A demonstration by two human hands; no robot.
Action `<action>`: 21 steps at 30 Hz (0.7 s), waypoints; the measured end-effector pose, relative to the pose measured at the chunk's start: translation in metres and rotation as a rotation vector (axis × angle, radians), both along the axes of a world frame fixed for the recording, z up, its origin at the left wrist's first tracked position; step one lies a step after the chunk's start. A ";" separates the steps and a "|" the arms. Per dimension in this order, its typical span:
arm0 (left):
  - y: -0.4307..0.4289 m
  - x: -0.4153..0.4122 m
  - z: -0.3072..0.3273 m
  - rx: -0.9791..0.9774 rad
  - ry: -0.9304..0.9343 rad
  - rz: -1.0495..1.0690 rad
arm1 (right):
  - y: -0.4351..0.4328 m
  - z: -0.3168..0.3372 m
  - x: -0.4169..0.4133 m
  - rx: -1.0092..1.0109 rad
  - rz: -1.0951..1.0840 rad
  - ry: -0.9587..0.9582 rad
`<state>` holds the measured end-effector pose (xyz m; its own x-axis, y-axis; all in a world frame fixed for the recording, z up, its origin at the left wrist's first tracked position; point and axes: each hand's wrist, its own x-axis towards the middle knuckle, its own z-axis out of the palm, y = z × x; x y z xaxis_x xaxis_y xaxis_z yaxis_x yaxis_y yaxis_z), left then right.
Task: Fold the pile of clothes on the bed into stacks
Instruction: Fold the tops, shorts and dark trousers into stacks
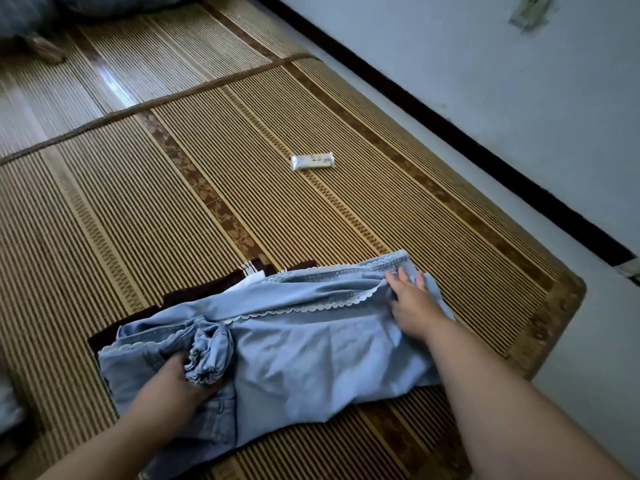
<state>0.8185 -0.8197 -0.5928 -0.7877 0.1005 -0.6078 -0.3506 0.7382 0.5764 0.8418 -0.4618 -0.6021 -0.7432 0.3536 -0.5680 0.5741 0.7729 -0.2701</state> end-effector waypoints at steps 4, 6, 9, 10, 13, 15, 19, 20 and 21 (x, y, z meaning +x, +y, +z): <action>0.003 -0.002 0.002 -0.057 -0.001 0.021 | 0.008 0.005 0.017 0.078 -0.359 0.375; 0.006 -0.002 0.007 -0.076 -0.017 0.020 | 0.010 0.011 0.037 0.187 -0.559 0.298; 0.014 0.002 0.017 -0.062 0.003 0.017 | 0.013 0.008 0.052 0.088 -0.656 0.067; 0.015 0.004 0.021 -0.057 0.015 0.028 | 0.014 0.009 0.050 0.032 -0.654 0.047; 0.016 0.010 0.027 -0.053 0.036 0.081 | 0.010 0.016 0.040 -0.027 -0.550 -0.009; 0.014 0.015 0.032 -0.057 0.050 0.131 | 0.004 0.021 0.035 0.010 -0.496 0.010; 0.007 0.024 0.048 -0.025 0.059 0.155 | -0.005 0.042 0.042 -0.005 -0.541 0.180; 0.005 0.026 0.054 -0.017 0.070 0.151 | -0.007 0.052 0.045 -0.010 -0.548 0.229; 0.003 0.028 0.059 -0.011 0.078 0.149 | -0.008 0.063 0.049 -0.022 -0.557 0.274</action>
